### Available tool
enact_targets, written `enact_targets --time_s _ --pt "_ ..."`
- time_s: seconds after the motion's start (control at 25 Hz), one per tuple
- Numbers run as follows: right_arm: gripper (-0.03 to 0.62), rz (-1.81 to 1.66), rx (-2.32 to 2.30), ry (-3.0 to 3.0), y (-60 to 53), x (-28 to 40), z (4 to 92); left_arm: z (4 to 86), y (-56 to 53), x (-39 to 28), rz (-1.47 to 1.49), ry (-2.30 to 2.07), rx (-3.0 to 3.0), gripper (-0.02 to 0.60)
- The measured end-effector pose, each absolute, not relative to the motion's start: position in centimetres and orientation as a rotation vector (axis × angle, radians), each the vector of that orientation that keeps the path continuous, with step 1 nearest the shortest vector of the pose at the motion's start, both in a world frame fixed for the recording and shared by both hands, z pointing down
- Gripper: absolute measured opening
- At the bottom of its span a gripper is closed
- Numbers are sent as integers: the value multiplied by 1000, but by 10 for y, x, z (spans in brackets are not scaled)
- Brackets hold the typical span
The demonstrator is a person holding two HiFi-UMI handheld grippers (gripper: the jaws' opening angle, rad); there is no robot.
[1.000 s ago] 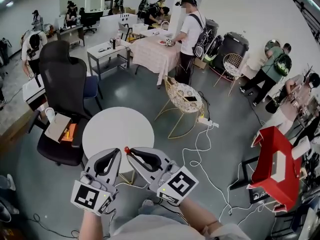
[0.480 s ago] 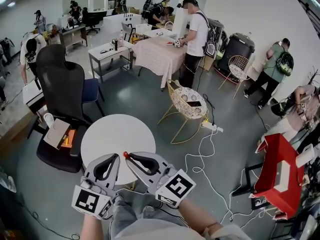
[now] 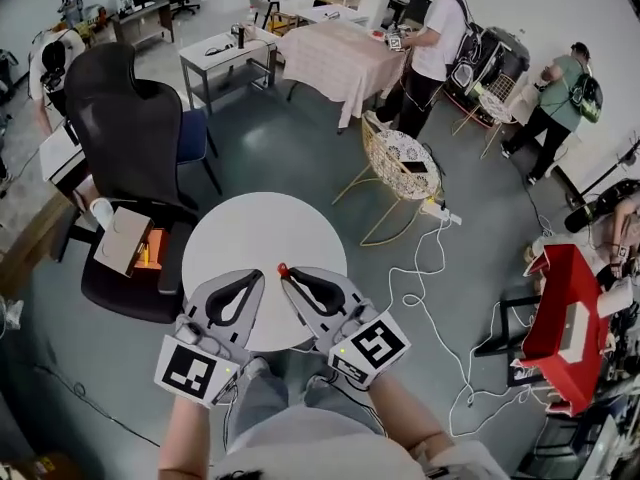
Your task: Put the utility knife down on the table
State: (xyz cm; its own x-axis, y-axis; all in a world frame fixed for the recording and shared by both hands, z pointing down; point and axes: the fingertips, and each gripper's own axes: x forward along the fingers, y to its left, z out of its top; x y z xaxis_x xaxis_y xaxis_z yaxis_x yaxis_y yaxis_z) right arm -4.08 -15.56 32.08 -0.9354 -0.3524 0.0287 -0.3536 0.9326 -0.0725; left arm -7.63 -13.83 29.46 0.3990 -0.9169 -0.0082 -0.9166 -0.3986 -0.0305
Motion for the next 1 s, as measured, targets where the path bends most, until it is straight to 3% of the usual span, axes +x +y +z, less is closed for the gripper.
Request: enact_targets --time_s 0.4,1.0 --pt "59 311 770 -2809 -207 -106 431 339 -171 -142 -39 1540 -2792 9" --pt "59 550 830 -2413 -209 -102 613 391 -188 -161 -54 1502 -2910 9"
